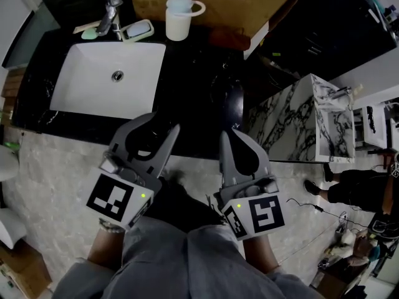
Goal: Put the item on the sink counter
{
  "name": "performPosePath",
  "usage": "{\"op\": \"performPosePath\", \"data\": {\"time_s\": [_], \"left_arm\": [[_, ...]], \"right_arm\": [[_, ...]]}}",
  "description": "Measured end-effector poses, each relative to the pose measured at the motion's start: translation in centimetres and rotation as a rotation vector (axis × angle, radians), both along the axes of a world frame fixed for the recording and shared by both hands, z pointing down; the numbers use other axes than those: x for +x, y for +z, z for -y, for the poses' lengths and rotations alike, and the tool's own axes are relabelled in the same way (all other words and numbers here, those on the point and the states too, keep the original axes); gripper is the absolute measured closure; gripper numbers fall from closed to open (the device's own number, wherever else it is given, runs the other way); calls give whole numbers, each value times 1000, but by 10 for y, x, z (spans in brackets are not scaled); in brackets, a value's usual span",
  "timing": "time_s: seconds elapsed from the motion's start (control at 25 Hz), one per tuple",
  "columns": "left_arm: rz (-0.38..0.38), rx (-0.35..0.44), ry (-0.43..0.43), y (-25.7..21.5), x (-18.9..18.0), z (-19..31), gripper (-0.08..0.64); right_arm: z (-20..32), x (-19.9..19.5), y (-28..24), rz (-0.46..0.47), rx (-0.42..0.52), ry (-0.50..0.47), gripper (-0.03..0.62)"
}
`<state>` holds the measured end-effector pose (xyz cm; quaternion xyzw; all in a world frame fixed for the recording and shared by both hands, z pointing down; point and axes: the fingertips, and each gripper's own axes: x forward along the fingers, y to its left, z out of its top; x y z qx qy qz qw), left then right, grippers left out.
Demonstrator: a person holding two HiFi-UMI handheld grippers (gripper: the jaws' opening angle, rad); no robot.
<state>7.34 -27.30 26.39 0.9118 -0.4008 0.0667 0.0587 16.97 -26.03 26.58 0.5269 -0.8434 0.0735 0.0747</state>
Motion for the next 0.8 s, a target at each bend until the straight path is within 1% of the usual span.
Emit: {"op": "performPosePath", "data": {"time_s": [0.16,0.36,0.44,0.52,0.56,0.68,0.8], "left_arm": [[-11,-34,22,17,-2,10,468],[-7,-65,58,38,-1,20,468],[-17,-94,63,46,-2,24,468],[-24,-145,60,54,-1,26,468],[-22,-155,64,58,-2,28,468],[-4,-136,84,71,-4,34,468],[13,-142,88,81,-5,37,468]], "right_arm": [[6,-5,4,-17,-23,14,595],[10,-8,10,-38,-51,38,595],[11,-10,13,-43,-59,49,595],[12,-11,16,-46,-69,59,595],[12,-12,18,-49,-74,64,595],[12,-12,22,-54,-89,75,595],[13,-12,26,-56,-104,87,595]]}}
